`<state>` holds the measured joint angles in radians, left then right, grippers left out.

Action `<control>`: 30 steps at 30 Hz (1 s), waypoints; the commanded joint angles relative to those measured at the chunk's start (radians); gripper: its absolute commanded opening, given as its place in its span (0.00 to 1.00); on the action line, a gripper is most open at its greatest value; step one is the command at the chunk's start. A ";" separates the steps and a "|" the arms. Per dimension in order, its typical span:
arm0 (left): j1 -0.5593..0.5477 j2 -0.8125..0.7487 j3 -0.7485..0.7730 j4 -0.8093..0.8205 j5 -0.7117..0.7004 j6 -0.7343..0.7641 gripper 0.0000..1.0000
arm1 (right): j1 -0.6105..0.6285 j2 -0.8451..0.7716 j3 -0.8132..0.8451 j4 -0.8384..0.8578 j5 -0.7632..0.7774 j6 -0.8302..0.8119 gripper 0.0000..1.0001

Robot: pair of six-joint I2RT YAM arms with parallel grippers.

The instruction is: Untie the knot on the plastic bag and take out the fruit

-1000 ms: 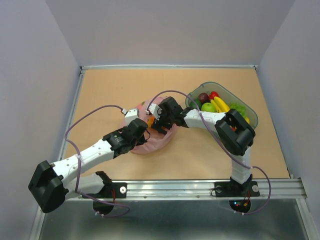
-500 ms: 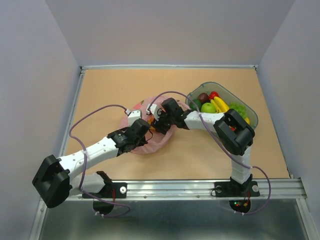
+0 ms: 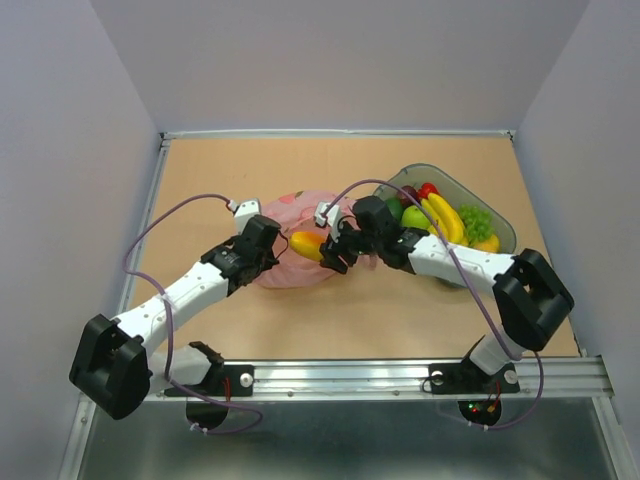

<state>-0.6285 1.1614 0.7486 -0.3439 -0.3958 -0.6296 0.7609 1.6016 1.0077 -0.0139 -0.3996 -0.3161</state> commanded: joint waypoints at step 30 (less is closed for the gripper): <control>0.246 -0.175 -0.069 0.123 0.074 0.205 0.00 | -0.333 -0.341 -0.018 -0.319 0.625 0.486 0.01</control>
<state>-0.4004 1.0306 0.7036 -0.2714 -0.3435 -0.4526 0.4713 1.2705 1.0595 -0.2626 0.1890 0.1040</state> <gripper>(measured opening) 0.026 0.611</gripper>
